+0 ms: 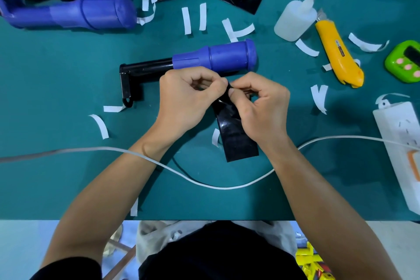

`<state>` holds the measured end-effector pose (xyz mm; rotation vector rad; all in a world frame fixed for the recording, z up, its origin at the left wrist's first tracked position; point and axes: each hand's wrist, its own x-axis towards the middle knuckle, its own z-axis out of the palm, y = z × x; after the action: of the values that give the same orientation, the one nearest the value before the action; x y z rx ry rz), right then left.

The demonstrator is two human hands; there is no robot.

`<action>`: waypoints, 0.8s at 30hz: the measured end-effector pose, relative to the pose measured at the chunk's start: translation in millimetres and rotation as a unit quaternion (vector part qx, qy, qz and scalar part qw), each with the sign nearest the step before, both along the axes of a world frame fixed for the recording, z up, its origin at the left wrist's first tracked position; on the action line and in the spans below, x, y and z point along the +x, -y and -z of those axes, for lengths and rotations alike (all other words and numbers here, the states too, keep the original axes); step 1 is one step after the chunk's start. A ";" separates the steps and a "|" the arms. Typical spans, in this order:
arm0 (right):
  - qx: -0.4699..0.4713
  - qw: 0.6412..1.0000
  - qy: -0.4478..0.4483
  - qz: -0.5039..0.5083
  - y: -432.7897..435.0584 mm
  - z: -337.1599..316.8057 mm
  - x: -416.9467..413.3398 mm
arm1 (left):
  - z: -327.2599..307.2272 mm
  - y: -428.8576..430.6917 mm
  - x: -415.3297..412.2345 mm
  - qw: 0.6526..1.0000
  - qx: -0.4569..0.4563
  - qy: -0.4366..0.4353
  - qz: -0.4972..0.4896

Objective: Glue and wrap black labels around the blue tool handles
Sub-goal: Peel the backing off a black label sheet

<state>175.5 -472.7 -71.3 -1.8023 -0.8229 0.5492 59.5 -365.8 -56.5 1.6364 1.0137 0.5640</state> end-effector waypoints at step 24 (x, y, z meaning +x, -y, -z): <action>0.061 0.981 0.174 -0.056 4.0 8.4 5.0 | -14.9 3.4 -1.4 0.995 -0.096 -0.012 0.011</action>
<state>180.5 -476.7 -79.7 -1.7711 -1.1766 0.2486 58.1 -369.2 -41.6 1.4861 1.0332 0.4194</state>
